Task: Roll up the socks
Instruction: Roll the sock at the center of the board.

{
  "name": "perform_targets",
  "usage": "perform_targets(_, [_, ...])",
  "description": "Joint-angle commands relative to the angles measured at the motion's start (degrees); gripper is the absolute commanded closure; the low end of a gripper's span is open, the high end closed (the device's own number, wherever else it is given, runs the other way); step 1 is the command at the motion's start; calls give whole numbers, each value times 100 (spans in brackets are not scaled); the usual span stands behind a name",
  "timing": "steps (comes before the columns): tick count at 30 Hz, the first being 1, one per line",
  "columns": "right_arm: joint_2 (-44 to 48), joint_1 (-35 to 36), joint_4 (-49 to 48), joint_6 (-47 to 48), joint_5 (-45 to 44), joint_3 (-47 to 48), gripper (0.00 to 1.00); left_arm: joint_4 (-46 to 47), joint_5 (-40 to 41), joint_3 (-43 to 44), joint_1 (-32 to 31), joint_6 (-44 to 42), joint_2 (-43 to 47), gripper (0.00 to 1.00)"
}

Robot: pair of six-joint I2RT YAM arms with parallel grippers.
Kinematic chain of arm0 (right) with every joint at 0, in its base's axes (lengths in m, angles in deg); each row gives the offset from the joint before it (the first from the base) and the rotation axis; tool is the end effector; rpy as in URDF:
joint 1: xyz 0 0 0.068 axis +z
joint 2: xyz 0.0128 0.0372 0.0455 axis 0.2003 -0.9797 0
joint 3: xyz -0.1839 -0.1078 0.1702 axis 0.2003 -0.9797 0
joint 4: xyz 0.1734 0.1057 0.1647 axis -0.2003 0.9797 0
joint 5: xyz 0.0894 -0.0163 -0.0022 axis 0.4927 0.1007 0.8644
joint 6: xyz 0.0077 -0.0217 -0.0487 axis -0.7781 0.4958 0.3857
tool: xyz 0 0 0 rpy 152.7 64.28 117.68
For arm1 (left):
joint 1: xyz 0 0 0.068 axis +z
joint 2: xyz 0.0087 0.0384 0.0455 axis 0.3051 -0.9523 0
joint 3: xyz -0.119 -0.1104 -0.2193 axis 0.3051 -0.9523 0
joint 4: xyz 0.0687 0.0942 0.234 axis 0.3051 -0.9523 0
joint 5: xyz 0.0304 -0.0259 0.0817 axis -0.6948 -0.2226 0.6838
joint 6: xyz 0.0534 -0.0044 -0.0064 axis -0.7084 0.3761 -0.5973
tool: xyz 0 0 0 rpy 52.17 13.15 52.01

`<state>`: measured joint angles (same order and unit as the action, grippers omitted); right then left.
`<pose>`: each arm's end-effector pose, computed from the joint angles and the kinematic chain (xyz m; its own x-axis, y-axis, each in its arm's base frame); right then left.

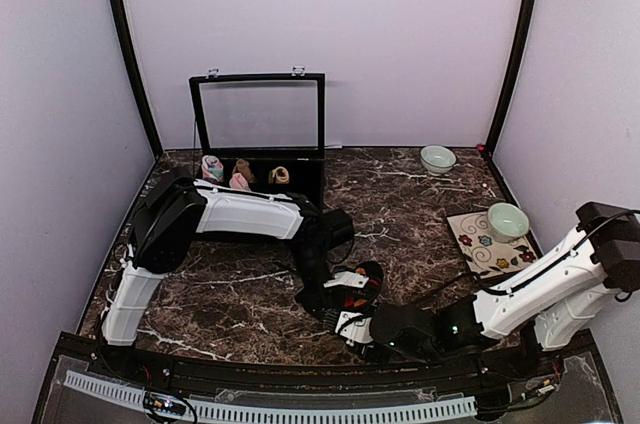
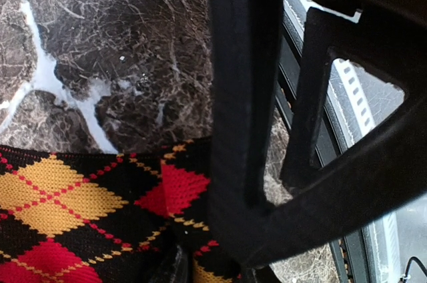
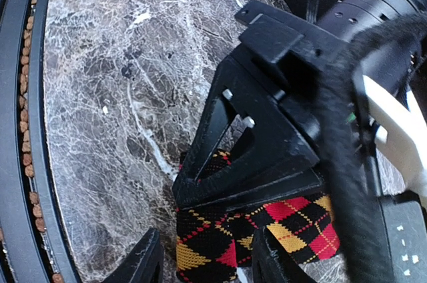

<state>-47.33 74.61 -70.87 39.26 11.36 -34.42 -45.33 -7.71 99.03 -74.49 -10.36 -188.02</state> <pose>0.0355 0.2764 0.1427 0.0504 -0.6976 -0.7148 -0.8519 0.3435 -0.3953 0.2190 -0.3781 0.1200 0.1647 0.8090 -0.5643 0.8188 -0.4311 -0.3791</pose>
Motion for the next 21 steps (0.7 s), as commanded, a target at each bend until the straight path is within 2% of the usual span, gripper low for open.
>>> perform_targets(1, [-146,-109,-331,279,59,38,56,-596,1059,-273,-58,-12,-687,77])
perform_targets(7, [-518,-241,-705,87,238,-135,58,-583,1146,-302,-49,-22,-708,75])
perform_targets(15, [-941,-431,-1062,-110,272,-307,66,-613,1124,-320,-31,-33,-642,66])
perform_targets(21, [-1047,-452,-1083,-347,342,-354,89,-595,1146,-341,-25,0,-564,62])
